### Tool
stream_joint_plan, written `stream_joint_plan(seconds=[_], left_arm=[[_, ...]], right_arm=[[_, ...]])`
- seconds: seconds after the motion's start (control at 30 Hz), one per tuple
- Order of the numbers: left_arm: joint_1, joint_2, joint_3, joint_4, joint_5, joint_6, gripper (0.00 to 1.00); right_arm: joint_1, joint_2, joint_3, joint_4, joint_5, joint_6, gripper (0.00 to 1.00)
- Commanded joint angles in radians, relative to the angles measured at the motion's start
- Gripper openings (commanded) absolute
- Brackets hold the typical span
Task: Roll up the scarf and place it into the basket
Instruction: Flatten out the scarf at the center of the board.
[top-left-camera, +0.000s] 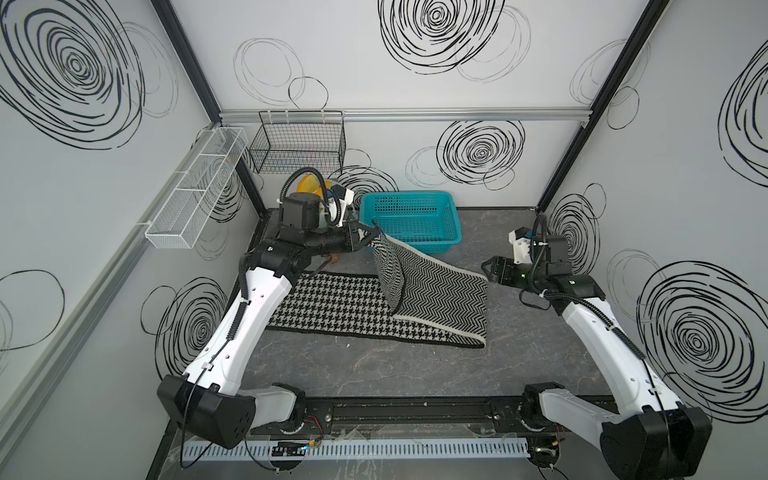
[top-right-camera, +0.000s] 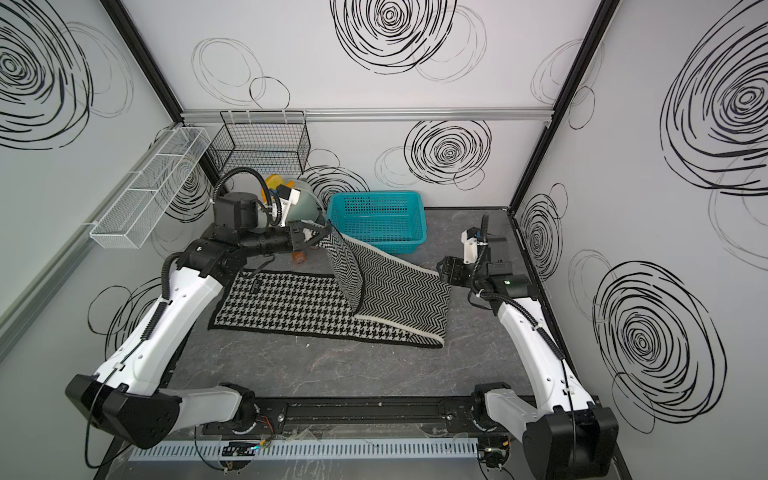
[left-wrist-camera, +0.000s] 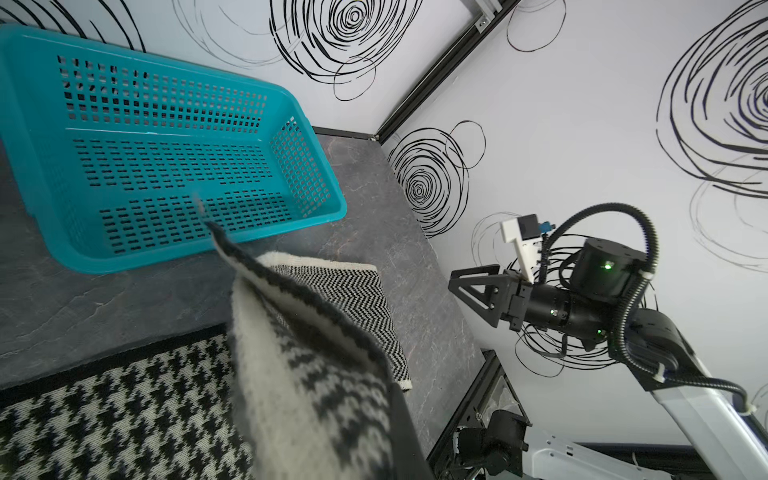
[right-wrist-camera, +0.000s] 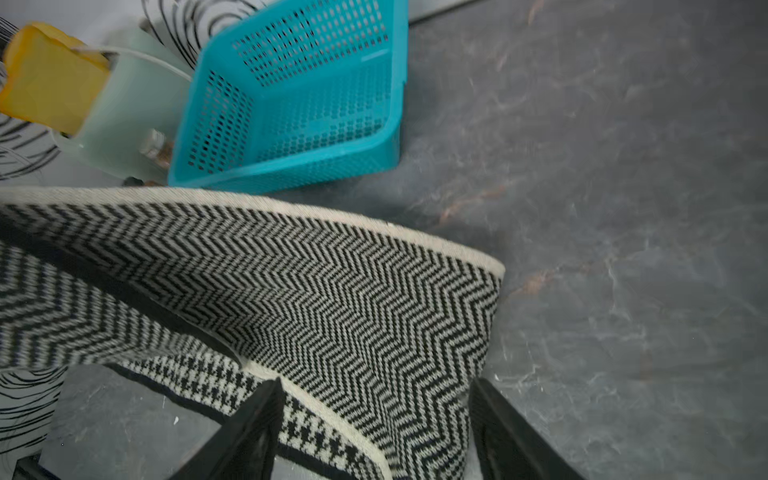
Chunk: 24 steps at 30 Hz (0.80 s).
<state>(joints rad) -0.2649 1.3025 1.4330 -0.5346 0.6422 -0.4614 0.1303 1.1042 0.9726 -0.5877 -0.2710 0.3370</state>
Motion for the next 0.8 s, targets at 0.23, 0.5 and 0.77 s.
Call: stream_joint_plan(seconds=[0.23,0.5,0.77], left_arm=[[0.021,-0.055,0.023,0.025,-0.002,0.048,0.00],[0.014,-0.073,0.002,0.033,0.008,0.039,0.00],[0.026,-0.103,0.079,0.011,0.047,-0.083,0.00]], right_arm=[[-0.048,0.113,-0.171,0.000,-0.107,0.055,0.80],[-0.108,0.219,-0.250,0.044,-0.173,0.053,0.81],[-0.136,0.295,-0.317,0.151,-0.260,0.097,0.65]])
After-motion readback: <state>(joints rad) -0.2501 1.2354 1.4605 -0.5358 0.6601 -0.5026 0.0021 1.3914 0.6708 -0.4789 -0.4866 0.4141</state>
